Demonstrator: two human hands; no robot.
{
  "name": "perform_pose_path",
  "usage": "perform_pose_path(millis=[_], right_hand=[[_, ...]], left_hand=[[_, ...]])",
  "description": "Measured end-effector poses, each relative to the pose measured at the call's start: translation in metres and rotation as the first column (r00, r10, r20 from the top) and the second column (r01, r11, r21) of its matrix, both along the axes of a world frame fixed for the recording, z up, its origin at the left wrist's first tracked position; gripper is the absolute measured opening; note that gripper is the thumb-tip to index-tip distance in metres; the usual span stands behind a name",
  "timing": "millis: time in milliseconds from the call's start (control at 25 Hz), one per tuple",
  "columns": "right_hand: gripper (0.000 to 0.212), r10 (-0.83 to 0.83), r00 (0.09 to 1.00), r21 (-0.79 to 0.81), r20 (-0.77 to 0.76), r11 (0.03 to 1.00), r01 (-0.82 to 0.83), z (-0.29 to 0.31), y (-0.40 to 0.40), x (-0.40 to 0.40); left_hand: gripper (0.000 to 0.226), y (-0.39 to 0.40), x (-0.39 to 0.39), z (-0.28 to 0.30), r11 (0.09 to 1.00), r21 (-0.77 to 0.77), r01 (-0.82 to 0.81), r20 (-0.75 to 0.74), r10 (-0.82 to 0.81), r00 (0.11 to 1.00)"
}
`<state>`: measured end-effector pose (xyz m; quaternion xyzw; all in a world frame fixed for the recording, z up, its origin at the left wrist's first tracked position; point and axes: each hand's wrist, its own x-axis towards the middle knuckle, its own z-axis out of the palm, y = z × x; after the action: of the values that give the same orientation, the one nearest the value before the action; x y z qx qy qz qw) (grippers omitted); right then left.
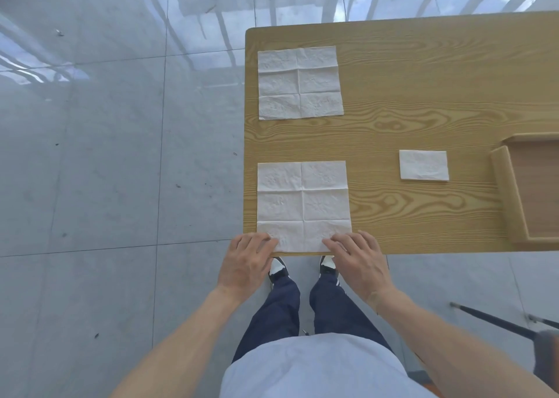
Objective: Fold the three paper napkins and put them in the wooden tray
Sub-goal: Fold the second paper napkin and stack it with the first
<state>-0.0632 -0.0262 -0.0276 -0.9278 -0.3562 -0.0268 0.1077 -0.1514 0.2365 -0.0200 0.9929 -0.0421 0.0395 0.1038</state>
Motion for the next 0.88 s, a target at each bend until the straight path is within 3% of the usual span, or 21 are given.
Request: perform_pose_path(millis=[240, 520, 680, 880], right_hand=[[0.051, -0.011, 1.000, 0.029, 0.001, 1.000, 0.011, -0.002, -0.008, -0.007], [0.024, -0.076, 0.997, 0.082, -0.016, 0.994, 0.077, 0.003, -0.012, -0.002], [0.008, -0.163, 0.985, 0.185, -0.064, 0.968, 0.172, 0.017, -0.008, 0.010], [0.011, -0.222, 0.961, 0.184, -0.167, 0.950, 0.251, 0.036, 0.007, 0.038]], left_hand=[[0.027, -0.006, -0.008, -0.003, 1.000, 0.000, -0.030, 0.091, 0.029, 0.995], [0.018, -0.003, -0.006, 0.000, 0.999, -0.043, -0.022, 0.101, 0.027, 0.995], [0.012, 0.002, -0.002, 0.005, 0.988, -0.113, -0.109, 0.109, 0.122, 0.987], [0.015, 0.005, 0.022, 0.015, 0.956, -0.207, -0.207, 0.090, 0.230, 0.969]])
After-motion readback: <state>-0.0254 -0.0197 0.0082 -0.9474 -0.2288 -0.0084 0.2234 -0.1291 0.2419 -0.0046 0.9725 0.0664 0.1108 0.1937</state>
